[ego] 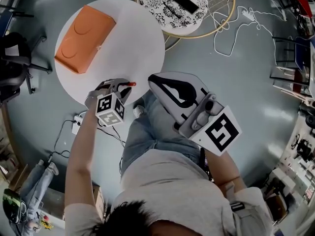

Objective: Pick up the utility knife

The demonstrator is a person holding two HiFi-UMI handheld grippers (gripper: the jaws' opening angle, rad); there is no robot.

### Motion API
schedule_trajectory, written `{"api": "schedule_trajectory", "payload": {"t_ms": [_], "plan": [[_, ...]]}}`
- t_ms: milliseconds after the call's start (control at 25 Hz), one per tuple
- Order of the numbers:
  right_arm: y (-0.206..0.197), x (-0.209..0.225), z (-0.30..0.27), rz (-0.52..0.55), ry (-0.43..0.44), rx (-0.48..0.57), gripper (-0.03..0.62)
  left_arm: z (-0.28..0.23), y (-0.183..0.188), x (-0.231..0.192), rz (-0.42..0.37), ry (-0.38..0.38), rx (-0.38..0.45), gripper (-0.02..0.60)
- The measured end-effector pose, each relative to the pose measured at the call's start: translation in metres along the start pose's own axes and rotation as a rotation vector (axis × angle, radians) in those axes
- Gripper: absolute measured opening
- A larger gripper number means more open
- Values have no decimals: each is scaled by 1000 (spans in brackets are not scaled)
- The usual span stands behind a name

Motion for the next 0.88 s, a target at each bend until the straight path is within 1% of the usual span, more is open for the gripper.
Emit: {"api": "schedule_trajectory", "payload": {"t_ms": [160,360,440,520,640,880], "plan": [[0,4,1,-6,-1,-2,8,-2,0,-5,24,-9,1,89],[0,7,1,-12,-1,-2,8,-3,6,-7,-25,-20,-25,89],[0,8,0,-11,0,0,8,-3,10,-8,-45,-24,-21,89],[1,9,0,-11,-1,0,8,-4,13,-8,-56,-25,-14,89],[0,9,0,-12,-2,-2,8,-7,13,-9,-70,-44,-31,89],[-1,10,1,-18,-9,-4,8,-9,10,-13,-30,-85,-31,87]]}}
Point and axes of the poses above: the fingertips, and each gripper's own axes: z backward along the fingers, x to its right, y out of its top, the point moved 9 cm from there along z, backward along the fingers
